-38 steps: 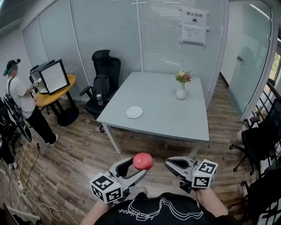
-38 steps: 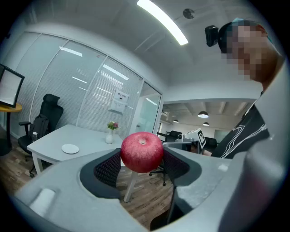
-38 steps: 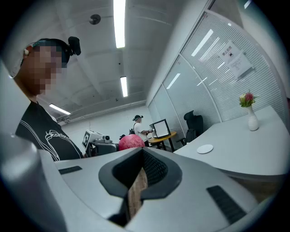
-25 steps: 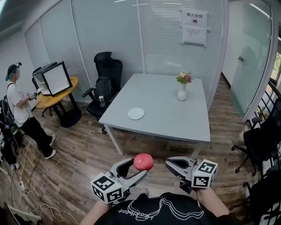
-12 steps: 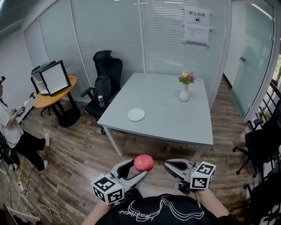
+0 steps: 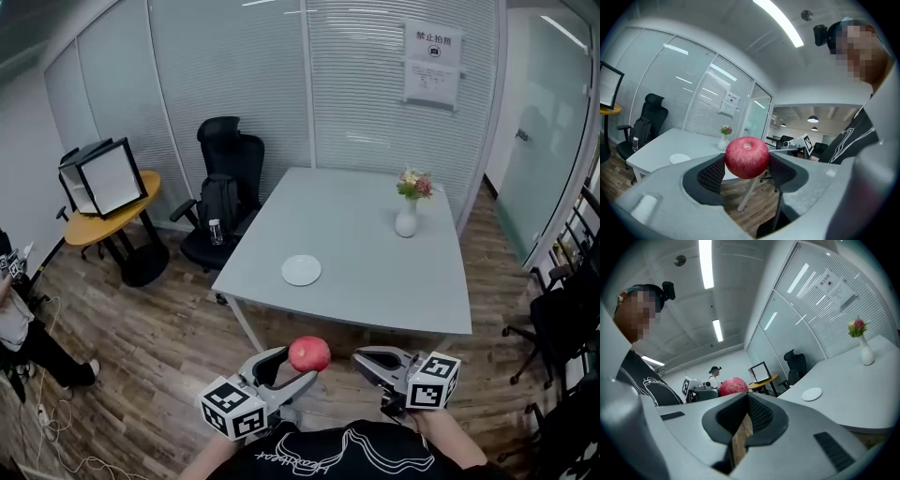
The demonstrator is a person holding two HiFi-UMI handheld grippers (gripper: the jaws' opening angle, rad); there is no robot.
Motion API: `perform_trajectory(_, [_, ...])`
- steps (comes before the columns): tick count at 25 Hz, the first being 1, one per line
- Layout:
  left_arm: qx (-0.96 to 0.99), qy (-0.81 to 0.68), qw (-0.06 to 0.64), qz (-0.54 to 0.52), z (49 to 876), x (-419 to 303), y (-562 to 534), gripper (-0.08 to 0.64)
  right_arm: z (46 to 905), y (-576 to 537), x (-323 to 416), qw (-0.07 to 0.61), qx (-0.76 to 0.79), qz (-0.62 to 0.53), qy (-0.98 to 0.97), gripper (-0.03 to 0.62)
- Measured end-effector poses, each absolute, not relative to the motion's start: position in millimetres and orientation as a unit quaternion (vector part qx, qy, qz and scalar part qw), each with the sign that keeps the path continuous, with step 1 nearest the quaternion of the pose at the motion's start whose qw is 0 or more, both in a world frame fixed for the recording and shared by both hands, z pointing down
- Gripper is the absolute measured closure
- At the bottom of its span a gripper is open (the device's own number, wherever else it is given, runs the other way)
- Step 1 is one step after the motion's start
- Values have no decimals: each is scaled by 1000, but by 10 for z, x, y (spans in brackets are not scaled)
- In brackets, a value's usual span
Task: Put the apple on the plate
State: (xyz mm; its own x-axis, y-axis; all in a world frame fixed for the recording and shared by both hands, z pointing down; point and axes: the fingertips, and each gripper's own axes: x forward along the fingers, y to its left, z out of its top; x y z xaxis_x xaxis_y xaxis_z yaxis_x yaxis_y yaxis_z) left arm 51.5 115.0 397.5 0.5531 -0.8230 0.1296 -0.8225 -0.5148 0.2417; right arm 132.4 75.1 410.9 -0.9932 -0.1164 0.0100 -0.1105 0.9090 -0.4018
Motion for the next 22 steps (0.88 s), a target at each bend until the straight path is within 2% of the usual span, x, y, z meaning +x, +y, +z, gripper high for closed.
perform_trajectory(13, [893,-424,146,18,3818,-820,-61,259,3937,-367,84,24,-129,-212,968,584])
perform_trajectory(22, [912,-383,146,24,3918,-1415,-701,259,4031,-902,-446,33,-187,-220,957,584])
